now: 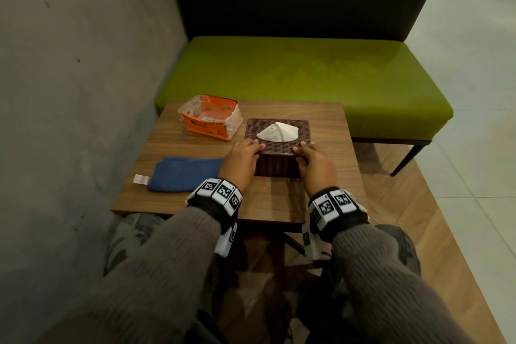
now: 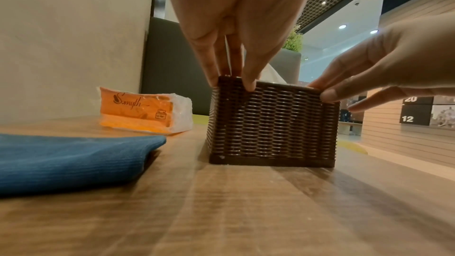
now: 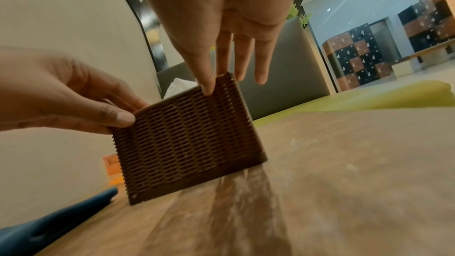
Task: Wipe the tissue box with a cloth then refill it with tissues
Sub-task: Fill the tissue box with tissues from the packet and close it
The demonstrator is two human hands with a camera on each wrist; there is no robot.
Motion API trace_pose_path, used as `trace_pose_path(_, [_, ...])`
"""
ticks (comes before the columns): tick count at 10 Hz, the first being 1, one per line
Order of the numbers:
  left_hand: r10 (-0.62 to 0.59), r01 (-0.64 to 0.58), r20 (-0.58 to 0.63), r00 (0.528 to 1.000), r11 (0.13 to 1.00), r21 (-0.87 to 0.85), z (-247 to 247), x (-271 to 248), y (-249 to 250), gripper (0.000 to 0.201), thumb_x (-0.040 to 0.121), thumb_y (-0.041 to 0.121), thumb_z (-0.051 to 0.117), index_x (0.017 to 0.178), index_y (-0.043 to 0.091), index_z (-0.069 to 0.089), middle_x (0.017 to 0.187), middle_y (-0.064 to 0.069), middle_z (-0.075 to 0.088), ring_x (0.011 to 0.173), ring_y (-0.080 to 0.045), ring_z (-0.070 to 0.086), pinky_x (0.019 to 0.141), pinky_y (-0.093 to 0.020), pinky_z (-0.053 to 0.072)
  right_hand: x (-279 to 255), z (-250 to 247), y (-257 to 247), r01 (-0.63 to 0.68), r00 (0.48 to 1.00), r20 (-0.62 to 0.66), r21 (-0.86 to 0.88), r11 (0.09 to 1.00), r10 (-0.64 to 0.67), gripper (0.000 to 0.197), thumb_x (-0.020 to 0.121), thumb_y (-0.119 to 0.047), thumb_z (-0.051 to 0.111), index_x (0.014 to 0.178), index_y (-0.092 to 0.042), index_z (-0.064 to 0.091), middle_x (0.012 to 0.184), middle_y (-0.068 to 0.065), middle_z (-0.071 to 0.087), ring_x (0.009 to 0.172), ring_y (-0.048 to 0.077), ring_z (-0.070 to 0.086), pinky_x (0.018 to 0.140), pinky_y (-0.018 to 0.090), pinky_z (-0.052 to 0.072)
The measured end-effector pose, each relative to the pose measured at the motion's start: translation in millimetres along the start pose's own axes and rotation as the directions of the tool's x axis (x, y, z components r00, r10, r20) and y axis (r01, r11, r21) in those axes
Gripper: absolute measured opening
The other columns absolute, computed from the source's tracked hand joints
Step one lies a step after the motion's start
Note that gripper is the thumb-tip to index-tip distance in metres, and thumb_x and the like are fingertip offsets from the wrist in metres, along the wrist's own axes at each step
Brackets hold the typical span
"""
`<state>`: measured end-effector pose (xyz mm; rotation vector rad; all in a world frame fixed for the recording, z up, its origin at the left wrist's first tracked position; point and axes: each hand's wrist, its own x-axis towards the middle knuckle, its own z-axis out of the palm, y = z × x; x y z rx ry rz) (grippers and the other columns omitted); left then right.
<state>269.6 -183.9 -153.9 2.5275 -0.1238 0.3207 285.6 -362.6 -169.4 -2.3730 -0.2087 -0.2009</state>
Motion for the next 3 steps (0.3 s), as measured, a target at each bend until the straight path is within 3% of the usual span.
trace_pose_path(1, [-0.016, 0.016, 0.013, 1.0, 1.0, 0.004, 2.7, 3.2, -0.5, 0.03, 0.087, -0.003, 0.055, 0.114, 0.004, 0.066, 0.12, -0.014, 0.061, 0.114, -0.03, 0.055, 0.098, -0.032, 0.039, 6.3, -2.3, 3.5, -0.014, 0.999, 0.029, -0.014, 1.0, 0.014, 0.028, 0.092, -0.006, 0.058, 0.119, -0.006, 0.068, 0.135, 0.012, 0.058, 0.125, 0.03, 0.053, 0.101, 0.032, 0.04])
trace_pose_path(2, [-0.053, 0.054, 0.064, 0.997, 0.998, -0.017, -7.4, 2.7, -0.2, 0.037, 0.088, 0.011, 0.061, 0.126, 0.012, 0.059, 0.133, -0.01, 0.054, 0.125, -0.026, 0.046, 0.104, -0.026, 0.031, -4.7, -0.3, -4.8, 0.049, 0.998, -0.026, -0.021, 0.999, -0.049, 0.035, 0.09, -0.013, 0.065, 0.125, -0.008, 0.065, 0.135, 0.012, 0.059, 0.135, 0.031, 0.045, 0.109, 0.036, 0.035])
trace_pose_path(3, [-0.143, 0.15, 0.127, 0.981, 0.987, -0.048, -17.4, -1.7, -11.0, 0.073, 0.085, 0.03, 0.066, 0.147, 0.022, 0.028, 0.151, -0.006, 0.031, 0.138, -0.023, 0.023, 0.112, -0.033, 0.02, -18.8, -11.7, 2.4, 0.184, 0.966, -0.186, 0.025, 0.983, -0.177, 0.047, 0.086, -0.021, 0.069, 0.13, -0.008, 0.059, 0.129, 0.01, 0.062, 0.124, 0.026, 0.052, 0.104, 0.035, 0.041])
